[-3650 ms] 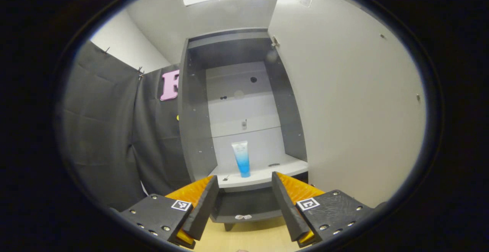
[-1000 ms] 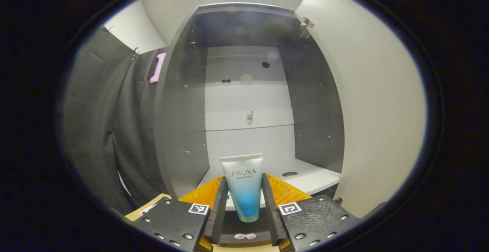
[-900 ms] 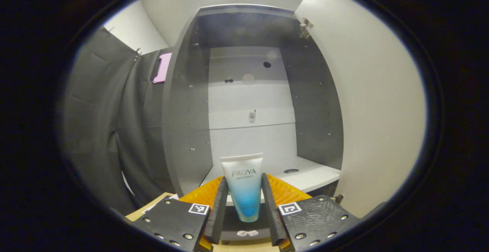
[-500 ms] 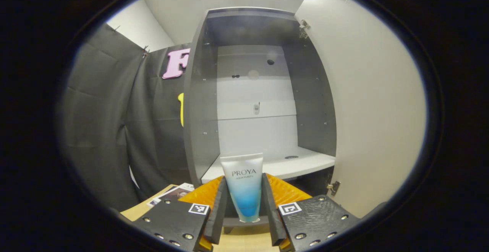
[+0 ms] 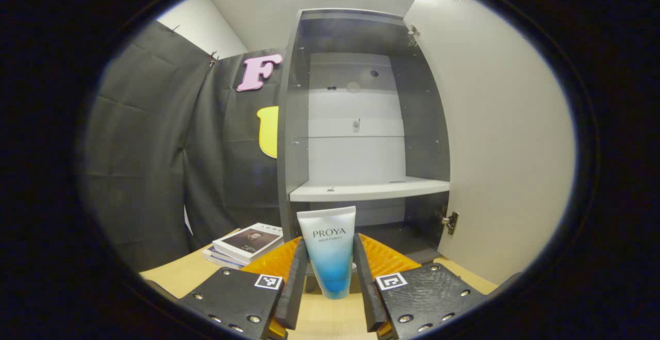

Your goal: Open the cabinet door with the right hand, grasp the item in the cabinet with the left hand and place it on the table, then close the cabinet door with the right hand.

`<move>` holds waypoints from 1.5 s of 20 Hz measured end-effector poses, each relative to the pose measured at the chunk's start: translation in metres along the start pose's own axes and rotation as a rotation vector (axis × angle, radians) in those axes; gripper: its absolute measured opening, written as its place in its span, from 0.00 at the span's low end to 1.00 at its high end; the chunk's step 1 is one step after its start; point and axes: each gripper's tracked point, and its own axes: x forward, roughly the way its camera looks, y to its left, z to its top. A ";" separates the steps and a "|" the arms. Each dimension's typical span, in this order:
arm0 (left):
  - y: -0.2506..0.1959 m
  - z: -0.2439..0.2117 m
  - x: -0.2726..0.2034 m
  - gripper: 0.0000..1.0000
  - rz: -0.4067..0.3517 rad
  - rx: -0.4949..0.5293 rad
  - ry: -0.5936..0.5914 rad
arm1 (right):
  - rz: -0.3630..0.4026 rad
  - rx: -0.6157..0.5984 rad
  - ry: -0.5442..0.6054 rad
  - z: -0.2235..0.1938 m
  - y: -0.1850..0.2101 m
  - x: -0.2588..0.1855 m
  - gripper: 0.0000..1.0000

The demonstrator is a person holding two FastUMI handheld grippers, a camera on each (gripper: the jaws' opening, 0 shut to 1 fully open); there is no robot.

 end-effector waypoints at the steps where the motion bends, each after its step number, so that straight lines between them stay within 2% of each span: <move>1: 0.002 -0.008 -0.005 0.52 0.001 0.005 0.004 | 0.003 0.002 0.005 -0.002 0.001 0.001 0.92; 8: 0.009 -0.057 -0.016 0.51 0.001 0.010 0.046 | 0.003 -0.055 0.014 -0.009 0.014 0.009 0.92; 9: 0.009 -0.064 -0.018 0.51 -0.005 0.006 0.051 | 0.006 -0.052 0.016 -0.009 0.016 0.009 0.96; 13: 0.008 -0.094 -0.030 0.51 -0.007 -0.015 0.074 | 0.006 -0.062 0.038 -0.016 0.020 0.006 0.92; 14: 0.008 -0.103 -0.033 0.52 -0.008 -0.012 0.084 | 0.003 -0.068 0.043 -0.018 0.021 0.005 0.96; 15: 0.007 -0.112 -0.036 0.52 -0.009 -0.006 0.097 | 0.001 -0.073 0.047 -0.020 0.020 0.003 0.92; 17: 0.004 -0.130 -0.039 0.52 -0.020 0.005 0.125 | 0.000 -0.079 0.053 -0.022 0.022 0.000 0.96; 18: 0.003 -0.138 -0.042 0.51 -0.024 0.004 0.136 | 0.001 -0.084 0.051 -0.022 0.023 0.000 0.93; 20: 0.002 -0.154 -0.046 0.52 -0.022 -0.002 0.156 | -0.004 -0.094 0.052 -0.025 0.022 -0.002 0.93; 21: 0.002 -0.161 -0.047 0.52 -0.017 -0.001 0.174 | -0.004 -0.094 0.056 -0.027 0.022 -0.004 0.96; 22: 0.003 -0.169 -0.048 0.52 -0.011 0.001 0.191 | -0.002 -0.090 0.060 -0.029 0.024 -0.004 0.93; 27: 0.001 -0.183 -0.057 0.51 -0.003 0.014 0.222 | 0.006 -0.074 0.078 -0.034 0.026 -0.001 0.94; 28: 0.000 -0.182 -0.058 0.55 0.001 0.021 0.213 | 0.007 -0.075 0.080 -0.035 0.027 -0.002 0.94; 30: -0.002 -0.177 -0.058 0.53 0.001 0.035 0.198 | 0.008 -0.075 0.088 -0.037 0.026 -0.002 0.94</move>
